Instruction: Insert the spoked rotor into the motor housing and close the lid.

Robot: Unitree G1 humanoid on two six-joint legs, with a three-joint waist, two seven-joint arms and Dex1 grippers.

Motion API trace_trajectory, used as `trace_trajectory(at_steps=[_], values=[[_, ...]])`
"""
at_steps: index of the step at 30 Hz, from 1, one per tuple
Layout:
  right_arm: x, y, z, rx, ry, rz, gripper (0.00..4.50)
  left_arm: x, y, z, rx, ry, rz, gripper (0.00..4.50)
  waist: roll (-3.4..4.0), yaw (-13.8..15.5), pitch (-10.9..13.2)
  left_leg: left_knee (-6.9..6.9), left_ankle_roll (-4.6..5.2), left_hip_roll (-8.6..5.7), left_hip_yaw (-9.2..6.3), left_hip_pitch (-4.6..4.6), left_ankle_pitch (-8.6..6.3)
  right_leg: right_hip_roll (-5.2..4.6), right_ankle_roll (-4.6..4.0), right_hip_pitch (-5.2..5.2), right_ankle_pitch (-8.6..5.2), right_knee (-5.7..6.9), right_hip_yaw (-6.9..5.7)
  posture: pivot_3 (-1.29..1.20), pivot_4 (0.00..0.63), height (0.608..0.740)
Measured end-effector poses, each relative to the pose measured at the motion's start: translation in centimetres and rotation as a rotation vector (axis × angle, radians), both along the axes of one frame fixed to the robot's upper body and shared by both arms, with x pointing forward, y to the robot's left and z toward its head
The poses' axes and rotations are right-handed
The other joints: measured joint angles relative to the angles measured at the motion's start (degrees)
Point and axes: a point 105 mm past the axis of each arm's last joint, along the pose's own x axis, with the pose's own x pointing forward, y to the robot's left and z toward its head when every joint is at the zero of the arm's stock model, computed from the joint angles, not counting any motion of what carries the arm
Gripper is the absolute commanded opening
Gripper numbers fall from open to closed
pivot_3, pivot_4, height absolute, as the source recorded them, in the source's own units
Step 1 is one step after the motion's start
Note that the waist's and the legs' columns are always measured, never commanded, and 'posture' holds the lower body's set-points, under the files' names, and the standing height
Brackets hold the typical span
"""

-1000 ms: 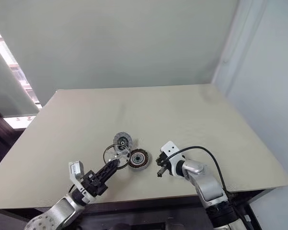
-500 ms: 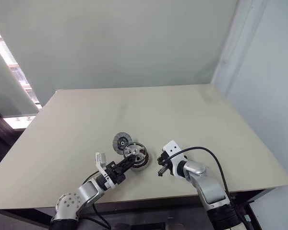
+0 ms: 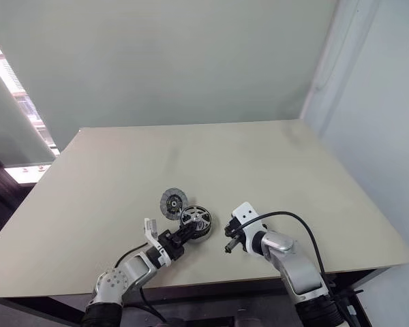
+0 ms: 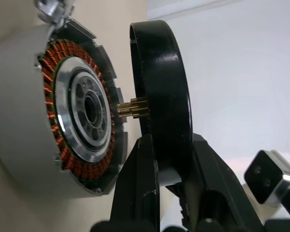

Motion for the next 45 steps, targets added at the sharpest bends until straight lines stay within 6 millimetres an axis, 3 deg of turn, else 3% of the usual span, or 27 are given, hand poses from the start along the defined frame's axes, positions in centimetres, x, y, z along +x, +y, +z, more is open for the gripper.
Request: trace_trajectory(at_steps=[26, 38, 39, 45], values=[[0.2, -0.4, 0.0, -0.002, 0.000, -0.030, 0.00, 0.2, 0.1, -1.1, 0.047, 0.045, 0.014, 0.31, 0.00, -0.03, 0.00, -0.03, 0.00, 0.02, 0.02, 0.19, -0.01, 0.01, 0.00, 0.14, 0.00, 0.01, 0.00, 0.00, 0.000, 0.740], [0.4, -0.5, 0.2, -0.002, -0.011, -0.044, 0.00, 1.1, 0.7, 0.1, 0.059, 0.005, 0.032, 4.31, 0.11, -0.01, -0.12, 0.03, -0.01, 0.02, 0.02, 0.39, 0.00, 0.00, 0.00, 0.40, 0.00, 0.01, 0.01, 0.00, 0.000, 0.740], [0.4, -0.5, 0.2, -0.001, -0.012, -0.045, 0.00, 1.2, 0.7, 0.3, 0.060, 0.000, 0.032, 4.48, 0.15, -0.01, -0.17, 0.03, -0.02, 0.02, 0.02, 0.40, 0.00, 0.00, 0.00, 0.41, 0.00, 0.01, 0.01, 0.00, 0.000, 0.740], [0.6, -0.4, 0.1, 0.004, -0.013, -0.046, 0.00, 1.3, 1.1, 0.5, 0.111, -0.012, 0.052, 4.48, 0.20, -0.06, -0.22, 0.02, -0.04, 0.03, 0.03, 0.42, 0.02, 0.00, 0.00, 0.38, 0.00, 0.02, 0.00, 0.00, 0.000, 0.740]])
